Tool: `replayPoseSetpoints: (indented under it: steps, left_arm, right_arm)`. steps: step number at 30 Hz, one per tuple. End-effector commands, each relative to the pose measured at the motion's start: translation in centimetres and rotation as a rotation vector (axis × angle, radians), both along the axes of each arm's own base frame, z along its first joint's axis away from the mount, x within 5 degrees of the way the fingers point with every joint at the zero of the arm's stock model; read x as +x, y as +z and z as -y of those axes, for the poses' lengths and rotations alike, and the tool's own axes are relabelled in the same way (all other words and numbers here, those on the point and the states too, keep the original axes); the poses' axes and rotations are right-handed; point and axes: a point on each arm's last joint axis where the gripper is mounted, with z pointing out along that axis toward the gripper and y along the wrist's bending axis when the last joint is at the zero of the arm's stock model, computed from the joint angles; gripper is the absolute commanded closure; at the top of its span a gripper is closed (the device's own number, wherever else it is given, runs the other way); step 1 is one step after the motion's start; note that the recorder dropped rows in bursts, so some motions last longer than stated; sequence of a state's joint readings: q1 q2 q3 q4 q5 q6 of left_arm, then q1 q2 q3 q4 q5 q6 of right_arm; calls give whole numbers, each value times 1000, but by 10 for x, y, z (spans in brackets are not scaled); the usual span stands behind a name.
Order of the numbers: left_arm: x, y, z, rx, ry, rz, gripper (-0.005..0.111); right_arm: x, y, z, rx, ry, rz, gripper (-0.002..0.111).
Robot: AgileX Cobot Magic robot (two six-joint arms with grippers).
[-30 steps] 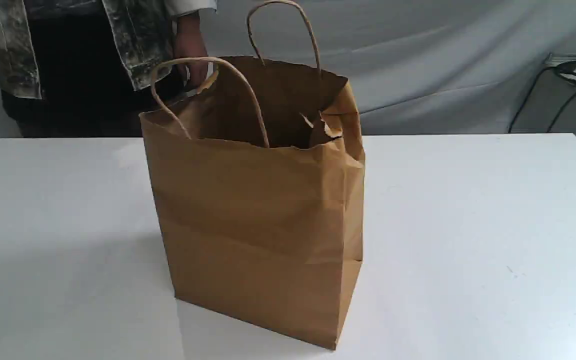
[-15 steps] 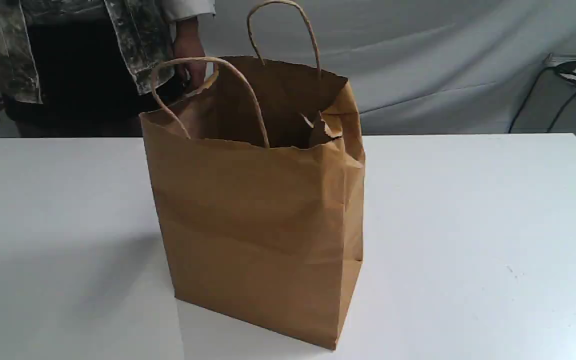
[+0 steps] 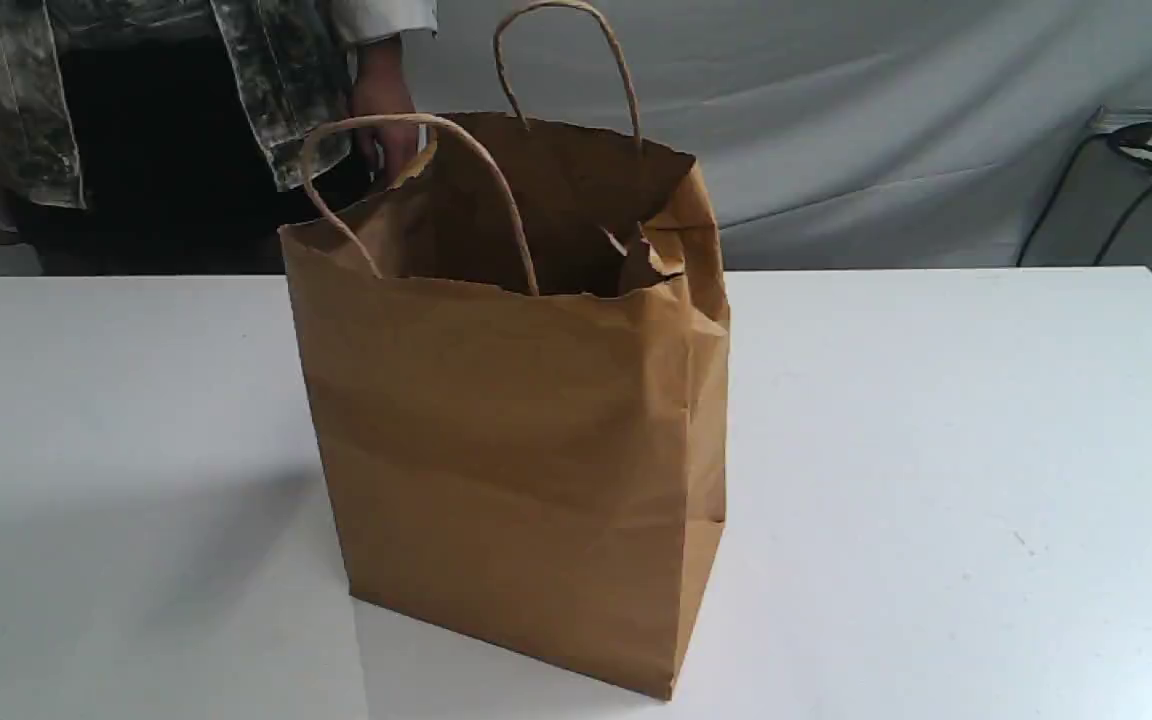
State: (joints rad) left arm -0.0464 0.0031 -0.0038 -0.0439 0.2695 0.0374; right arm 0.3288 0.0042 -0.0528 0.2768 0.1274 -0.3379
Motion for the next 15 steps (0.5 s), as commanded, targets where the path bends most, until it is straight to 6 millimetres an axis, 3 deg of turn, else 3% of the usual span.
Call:
replayPoseSetpoints:
  steps: [1,5,10,15]
  left_arm:
    - [0,-1,0,-7,-4,3,107]
    - [0,-1,0,-7,-4,3,107]
    - [0,-1,0,-10,-4,3,107]
    - [0,-1,0,-10,-4,3,107]
  right_arm:
    - [-1,-16,0,-140,3,-113,108]
    - [-2,-24,2,-231,-20,-187,108]
    - [1,-39,6,-195,-97,-249,108]
    - [3,-37,10,-177,-188,-224,108]
